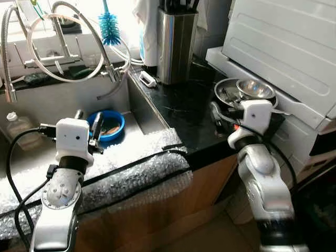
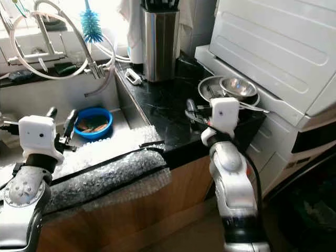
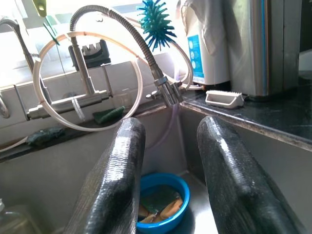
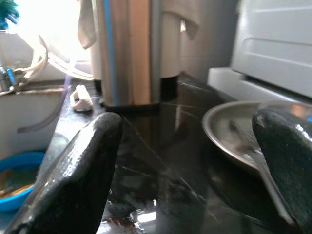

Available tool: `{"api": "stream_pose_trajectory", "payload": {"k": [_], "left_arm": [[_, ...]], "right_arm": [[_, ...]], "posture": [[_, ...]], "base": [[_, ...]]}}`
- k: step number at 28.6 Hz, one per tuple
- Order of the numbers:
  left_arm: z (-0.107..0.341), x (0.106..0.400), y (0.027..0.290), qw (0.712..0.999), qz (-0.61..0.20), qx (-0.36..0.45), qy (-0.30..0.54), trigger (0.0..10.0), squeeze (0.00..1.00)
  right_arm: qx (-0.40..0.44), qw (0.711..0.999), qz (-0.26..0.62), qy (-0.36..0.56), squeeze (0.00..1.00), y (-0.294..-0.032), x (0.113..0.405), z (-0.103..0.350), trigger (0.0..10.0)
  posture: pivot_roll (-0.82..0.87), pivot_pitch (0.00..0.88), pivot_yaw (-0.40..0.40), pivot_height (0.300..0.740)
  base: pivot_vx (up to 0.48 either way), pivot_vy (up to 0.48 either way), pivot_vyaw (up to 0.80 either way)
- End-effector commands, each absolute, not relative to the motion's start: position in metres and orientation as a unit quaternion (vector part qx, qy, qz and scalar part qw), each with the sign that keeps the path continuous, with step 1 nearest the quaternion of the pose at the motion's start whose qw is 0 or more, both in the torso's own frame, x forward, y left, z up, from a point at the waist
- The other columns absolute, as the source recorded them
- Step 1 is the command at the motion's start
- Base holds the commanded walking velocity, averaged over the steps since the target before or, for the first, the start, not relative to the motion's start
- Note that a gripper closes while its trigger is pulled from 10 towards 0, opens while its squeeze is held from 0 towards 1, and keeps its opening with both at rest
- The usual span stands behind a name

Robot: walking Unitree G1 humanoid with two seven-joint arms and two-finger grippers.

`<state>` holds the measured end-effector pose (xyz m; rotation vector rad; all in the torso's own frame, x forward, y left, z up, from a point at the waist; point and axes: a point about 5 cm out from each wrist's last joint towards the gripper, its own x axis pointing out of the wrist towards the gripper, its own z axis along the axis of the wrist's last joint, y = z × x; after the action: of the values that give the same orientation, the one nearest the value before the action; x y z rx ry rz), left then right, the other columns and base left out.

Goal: Kitchen organization

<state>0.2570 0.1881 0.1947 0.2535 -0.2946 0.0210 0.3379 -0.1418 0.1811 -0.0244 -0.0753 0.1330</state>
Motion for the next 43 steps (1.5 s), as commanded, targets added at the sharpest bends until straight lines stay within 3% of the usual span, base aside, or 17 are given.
{"api": "stream_pose_trajectory", "payload": {"k": [1, 11, 28, 43], "left_arm": [[0.196, 0.259, 0.187, 0.98, 0.012, 0.128, -0.153, 10.0, 0.0], [0.197, 0.264, 0.185, 0.98, 0.011, 0.126, -0.157, 10.0, 0.0], [0.196, 0.264, 0.185, 0.98, 0.014, 0.124, -0.157, 10.0, 0.0], [0.195, 0.262, 0.186, 0.98, 0.017, 0.124, -0.155, 10.0, 0.0]], "right_arm": [[-0.015, 0.997, 0.077, -0.017, 0.0, -0.14, 0.343, 0.178, 10.0], [-0.009, 0.993, 0.104, 0.06, 0.0, -0.128, 0.377, 0.175, 10.0], [0.005, 0.995, 0.041, 0.093, 0.0, -0.162, 0.398, 0.181, 10.0], [0.007, 0.995, 0.019, 0.102, 0.0, -0.177, 0.403, 0.182, 10.0]], "posture": [[-0.02, 0.0, -0.035, 0.74], [-0.01, 0.0, -0.03, 0.74], [-0.01, 0.0, -0.037, 0.74], [-0.01, 0.0, -0.041, 0.74]], "base": [[0.0, 0.0, 0.0], [0.0, 0.0, 0.0], [0.0, 0.0, 0.0], [0.0, 0.0, 0.0]]}}
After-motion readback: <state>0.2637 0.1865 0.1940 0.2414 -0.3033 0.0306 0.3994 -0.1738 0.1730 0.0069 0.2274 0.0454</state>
